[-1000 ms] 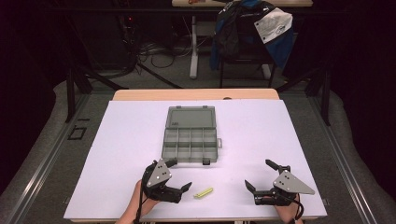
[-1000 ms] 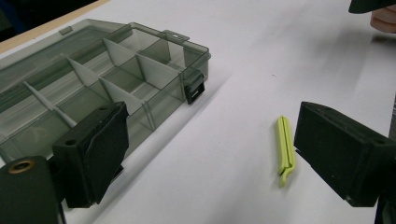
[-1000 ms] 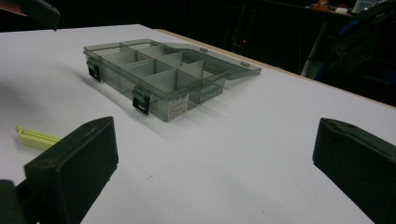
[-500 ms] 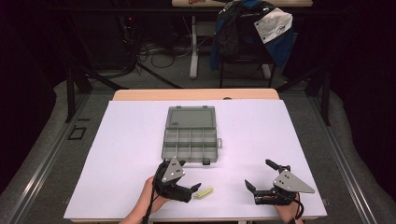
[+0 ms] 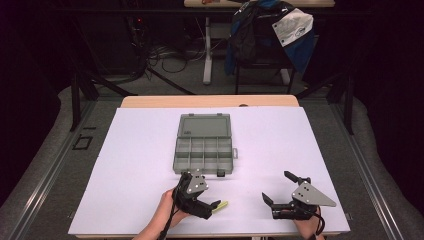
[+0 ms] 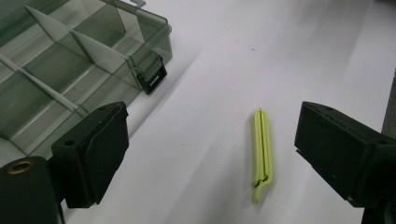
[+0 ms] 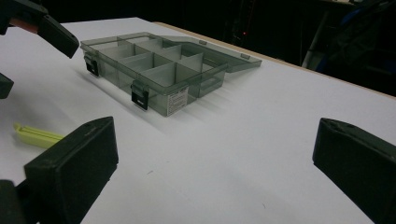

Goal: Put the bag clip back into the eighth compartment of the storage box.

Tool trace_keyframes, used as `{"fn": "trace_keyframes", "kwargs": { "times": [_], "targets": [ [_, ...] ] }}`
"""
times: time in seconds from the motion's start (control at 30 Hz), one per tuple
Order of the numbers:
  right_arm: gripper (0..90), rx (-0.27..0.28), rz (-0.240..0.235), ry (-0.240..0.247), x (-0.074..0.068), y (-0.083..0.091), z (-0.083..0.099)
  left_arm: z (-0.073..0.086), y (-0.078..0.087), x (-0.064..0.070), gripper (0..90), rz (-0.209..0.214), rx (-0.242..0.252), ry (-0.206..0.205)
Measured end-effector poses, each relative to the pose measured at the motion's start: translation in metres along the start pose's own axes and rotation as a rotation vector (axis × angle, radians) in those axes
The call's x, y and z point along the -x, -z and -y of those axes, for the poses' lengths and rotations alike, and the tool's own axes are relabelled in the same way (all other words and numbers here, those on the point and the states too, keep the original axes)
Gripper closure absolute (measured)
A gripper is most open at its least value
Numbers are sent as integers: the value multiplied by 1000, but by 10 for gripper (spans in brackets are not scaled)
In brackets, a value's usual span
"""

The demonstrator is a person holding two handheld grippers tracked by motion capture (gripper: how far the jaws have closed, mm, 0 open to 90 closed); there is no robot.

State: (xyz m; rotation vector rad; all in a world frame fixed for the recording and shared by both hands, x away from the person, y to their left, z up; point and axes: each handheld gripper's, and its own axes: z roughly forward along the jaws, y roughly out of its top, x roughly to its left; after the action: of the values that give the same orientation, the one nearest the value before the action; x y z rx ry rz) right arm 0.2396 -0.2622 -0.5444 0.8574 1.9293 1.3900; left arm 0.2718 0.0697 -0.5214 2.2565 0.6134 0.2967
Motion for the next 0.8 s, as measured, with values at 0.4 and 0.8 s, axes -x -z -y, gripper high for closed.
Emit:
{"fn": "trace_keyframes", "kwargs": {
  "times": [0.4,0.8],
  "targets": [
    [0,-21,-19,2,-3,-2,0,2,-18,11,149,30,-107,-59],
    [0,-32,-2,-6,0,-1,2,5,-28,20,538,93,-146,-89]
  ]
}}
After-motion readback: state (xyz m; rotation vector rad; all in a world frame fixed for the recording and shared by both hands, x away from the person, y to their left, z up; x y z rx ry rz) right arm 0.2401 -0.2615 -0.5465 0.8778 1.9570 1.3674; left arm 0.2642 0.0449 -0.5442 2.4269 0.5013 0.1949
